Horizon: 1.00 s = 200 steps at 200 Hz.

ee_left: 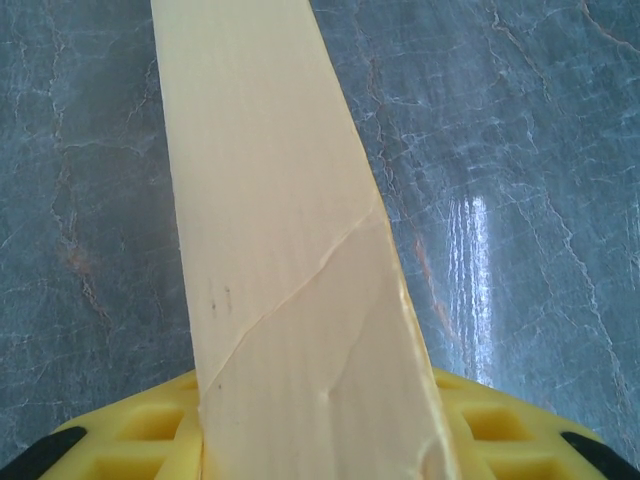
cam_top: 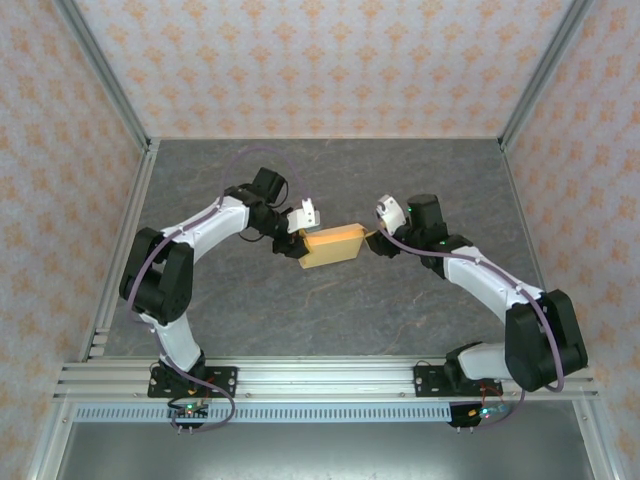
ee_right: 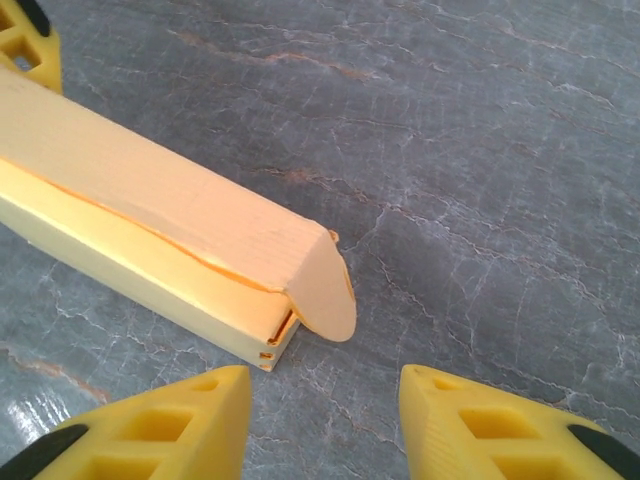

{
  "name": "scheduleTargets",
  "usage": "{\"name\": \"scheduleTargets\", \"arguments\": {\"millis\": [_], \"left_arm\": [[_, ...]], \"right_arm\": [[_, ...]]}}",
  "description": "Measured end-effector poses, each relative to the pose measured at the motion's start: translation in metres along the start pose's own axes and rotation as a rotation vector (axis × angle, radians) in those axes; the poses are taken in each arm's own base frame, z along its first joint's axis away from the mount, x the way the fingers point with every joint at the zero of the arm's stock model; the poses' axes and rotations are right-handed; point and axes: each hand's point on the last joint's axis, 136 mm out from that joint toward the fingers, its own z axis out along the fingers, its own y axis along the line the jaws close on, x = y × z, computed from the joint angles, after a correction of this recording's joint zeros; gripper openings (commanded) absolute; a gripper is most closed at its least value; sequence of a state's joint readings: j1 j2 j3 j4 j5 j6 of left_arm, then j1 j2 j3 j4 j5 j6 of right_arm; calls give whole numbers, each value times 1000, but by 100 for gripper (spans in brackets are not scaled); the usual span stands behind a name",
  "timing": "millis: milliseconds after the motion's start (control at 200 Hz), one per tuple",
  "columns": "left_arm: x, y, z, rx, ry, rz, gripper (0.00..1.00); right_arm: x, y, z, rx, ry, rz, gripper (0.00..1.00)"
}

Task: Fold the paper box

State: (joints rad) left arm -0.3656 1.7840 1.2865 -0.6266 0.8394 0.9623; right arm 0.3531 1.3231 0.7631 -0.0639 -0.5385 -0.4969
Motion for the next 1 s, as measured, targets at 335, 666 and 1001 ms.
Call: {"name": "scheduleTargets", "arguments": {"millis": [335,666,1001], "left_arm": [[-1,1,2,17,0,9,31],[-2,0,1,23,5,18,31],[-1,0,1,26,7,16,31]], "right_arm": [[7,3,10,-37,25,-45,38],[6,0,17,-38,37,-42,30],[3,-6,24,-29,44,-48,21]]}}
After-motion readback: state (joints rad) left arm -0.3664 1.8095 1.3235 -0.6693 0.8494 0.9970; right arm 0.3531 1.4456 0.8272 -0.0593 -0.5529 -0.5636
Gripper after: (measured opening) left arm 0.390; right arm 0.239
